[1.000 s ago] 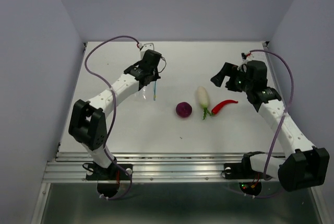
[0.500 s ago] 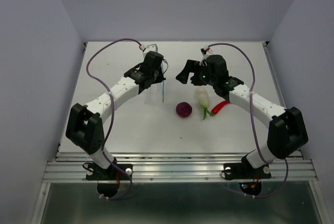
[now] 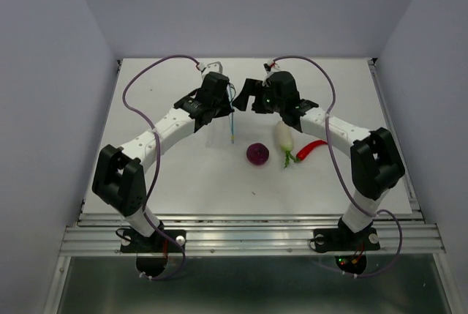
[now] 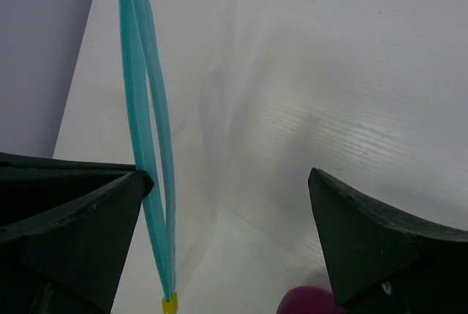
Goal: Place the food in the zip-top bag and seal the zipper
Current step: Pick up the zipper food storage bag at the center of the board, then open the zipper of the food storage bag at the center of the board.
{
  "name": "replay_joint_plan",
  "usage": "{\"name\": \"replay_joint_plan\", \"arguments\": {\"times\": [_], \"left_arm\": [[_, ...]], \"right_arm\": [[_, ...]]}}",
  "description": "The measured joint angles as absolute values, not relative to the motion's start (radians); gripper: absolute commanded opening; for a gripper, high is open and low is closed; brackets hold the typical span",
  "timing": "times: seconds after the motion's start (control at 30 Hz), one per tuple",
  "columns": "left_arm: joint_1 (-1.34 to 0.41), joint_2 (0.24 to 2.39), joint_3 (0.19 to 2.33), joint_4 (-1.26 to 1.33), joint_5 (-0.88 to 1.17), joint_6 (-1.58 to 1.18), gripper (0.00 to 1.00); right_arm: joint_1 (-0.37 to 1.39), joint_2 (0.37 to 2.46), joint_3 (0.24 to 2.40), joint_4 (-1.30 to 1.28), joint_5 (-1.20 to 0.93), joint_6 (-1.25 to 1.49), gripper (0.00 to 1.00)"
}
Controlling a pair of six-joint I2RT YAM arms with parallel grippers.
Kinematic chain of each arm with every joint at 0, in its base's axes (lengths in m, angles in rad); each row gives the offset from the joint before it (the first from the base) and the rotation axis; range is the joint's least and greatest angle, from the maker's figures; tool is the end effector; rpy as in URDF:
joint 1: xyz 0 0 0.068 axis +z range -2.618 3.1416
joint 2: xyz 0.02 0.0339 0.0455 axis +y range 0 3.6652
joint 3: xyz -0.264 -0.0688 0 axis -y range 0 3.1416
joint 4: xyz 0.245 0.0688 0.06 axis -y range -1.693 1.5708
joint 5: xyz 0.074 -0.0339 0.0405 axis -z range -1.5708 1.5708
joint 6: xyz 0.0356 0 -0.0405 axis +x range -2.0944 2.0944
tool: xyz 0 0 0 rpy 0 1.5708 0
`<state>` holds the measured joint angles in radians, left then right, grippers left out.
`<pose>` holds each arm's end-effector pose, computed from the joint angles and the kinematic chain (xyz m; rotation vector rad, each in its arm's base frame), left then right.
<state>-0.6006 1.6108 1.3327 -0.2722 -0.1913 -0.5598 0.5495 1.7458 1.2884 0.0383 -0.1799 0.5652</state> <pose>0.3136 -0.2066 0.3107 -0.0714 2.1474 -0.4861 0.3479 0.2205 0.2747 -0.1061 2.0943 0.8791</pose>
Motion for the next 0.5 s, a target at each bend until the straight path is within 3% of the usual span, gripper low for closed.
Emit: {"name": "replay_joint_plan", "arguments": {"times": [0.17,0.23,0.3,0.33,0.5], "left_arm": [[-0.601,1.611,1.333,-0.270,-0.184,-0.559,0.00],[-0.600,1.611,1.333,-0.272,-0.184,-0.559,0.00],[-0.600,1.612,1.333,-0.272,-0.183,-0.559,0.00],[-0.601,1.612,1.333,-0.271,-0.180,-0.559,0.00],[-0.602,1.612,1.333,-0.264,-0.170,-0.559,0.00]], "right_arm": [[0.559,1.790,1.312,0.042,-0.188,0.565,1.00],[0.562,1.798,1.314,0.043,-0.187,0.565,0.95],[0.562,1.805,1.317,0.044,-0.185,0.565,0.86],[0.562,1.811,1.322,0.046,-0.183,0.566,0.75],[0.564,1.857,1.348,0.057,-0.173,0.572,0.47]]}}
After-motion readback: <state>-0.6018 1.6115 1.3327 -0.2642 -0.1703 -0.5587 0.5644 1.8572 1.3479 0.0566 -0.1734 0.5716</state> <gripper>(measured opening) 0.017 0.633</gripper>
